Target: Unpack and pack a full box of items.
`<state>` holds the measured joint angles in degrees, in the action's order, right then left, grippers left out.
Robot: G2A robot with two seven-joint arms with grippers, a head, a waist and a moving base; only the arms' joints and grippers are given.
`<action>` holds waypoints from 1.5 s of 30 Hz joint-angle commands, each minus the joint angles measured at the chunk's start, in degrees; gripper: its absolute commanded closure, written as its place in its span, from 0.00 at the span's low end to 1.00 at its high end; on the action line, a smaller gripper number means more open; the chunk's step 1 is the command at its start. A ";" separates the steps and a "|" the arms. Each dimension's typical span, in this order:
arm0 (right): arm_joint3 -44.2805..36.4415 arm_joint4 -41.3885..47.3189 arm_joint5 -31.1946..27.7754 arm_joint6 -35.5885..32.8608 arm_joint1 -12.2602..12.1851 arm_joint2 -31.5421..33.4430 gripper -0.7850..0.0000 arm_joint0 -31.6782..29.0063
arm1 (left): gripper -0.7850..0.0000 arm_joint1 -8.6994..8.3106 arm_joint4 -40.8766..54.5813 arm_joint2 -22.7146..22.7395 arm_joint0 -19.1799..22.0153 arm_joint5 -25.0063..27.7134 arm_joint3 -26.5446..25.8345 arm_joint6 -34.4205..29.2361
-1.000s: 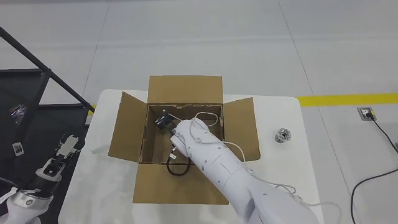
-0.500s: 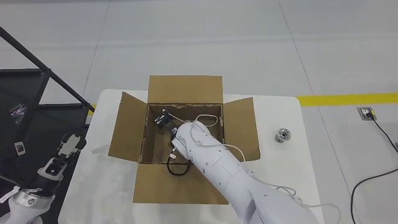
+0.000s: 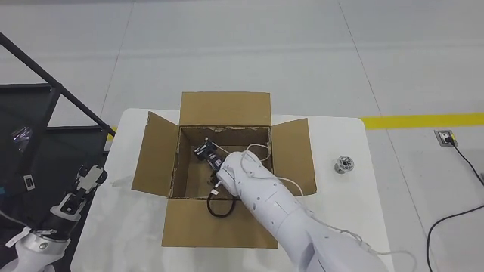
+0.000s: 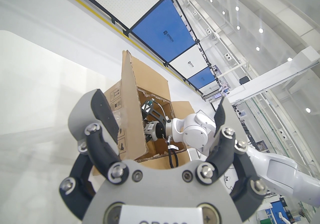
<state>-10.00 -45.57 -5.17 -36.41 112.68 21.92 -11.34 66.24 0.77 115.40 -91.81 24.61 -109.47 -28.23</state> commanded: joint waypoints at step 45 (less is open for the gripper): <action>-55.35 -25.12 11.06 -6.47 -16.63 11.34 1.00 -17.11 | 0.00 -0.81 -2.35 -3.36 0.22 0.60 -1.92 1.13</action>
<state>-57.77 -67.56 4.96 -39.04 97.65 31.55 -25.94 65.44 -1.52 112.06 -91.52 25.14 -111.37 -27.15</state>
